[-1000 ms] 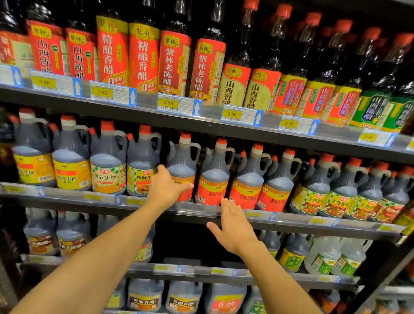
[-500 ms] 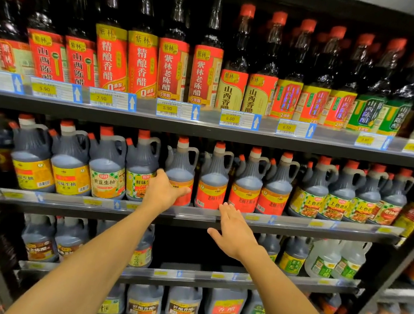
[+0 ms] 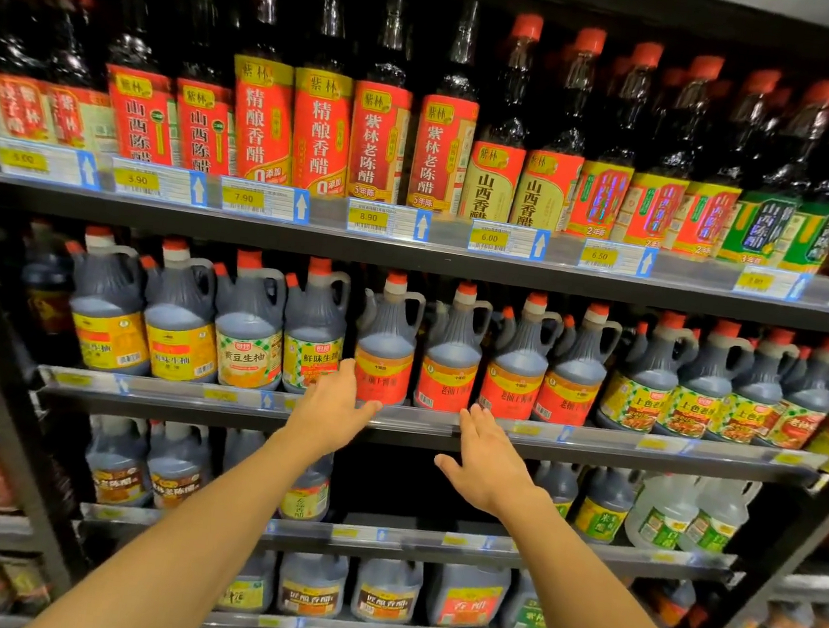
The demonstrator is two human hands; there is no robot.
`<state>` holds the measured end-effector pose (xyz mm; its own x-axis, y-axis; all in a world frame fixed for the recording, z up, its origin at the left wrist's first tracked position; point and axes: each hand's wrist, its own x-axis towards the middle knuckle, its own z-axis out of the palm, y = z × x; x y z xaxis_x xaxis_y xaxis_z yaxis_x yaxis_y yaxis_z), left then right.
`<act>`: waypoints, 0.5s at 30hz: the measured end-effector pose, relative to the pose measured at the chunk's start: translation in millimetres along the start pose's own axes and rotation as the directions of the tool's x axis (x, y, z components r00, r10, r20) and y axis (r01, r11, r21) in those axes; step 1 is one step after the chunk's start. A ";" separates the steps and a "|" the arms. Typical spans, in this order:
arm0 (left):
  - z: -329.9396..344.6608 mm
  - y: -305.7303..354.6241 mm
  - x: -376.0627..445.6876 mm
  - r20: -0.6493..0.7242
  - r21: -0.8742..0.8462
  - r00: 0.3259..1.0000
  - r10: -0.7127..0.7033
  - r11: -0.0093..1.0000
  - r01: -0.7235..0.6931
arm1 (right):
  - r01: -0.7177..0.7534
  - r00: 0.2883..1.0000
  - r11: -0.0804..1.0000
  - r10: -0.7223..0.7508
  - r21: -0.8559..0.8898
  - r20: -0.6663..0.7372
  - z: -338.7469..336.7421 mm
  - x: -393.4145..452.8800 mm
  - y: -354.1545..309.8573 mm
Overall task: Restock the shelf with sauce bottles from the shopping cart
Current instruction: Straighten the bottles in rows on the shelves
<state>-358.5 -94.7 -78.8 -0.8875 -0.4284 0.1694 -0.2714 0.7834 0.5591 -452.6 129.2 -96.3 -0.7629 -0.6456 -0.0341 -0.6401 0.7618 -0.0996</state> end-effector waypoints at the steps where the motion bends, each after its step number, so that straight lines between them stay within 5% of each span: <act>1: -0.4 -4.6 -6.2 0.027 0.084 0.999 0.037 0.996 -0.039 | -0.005 1.000 1.000 0.005 0.002 0.010 0.2 -2.3 -2.5; 8: -10.7 -22.5 -36.7 0.235 0.518 0.960 0.154 0.816 -0.257 | -0.012 0.998 1.000 0.013 -0.023 0.054 -0.5 -21.5 -20.8; 15: -41.3 -32.1 -85.2 0.332 0.635 0.942 -0.046 0.749 -0.187 | 0.061 0.996 0.995 -0.056 -0.084 0.067 -10.8 -48.6 -49.3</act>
<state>-258.8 -102.0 -77.6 -0.9473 -0.2903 -0.1351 -0.2738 0.9532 -0.1284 -385.0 123.6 -79.0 -0.7184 -0.6891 -0.0949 -0.6909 0.7228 -0.0181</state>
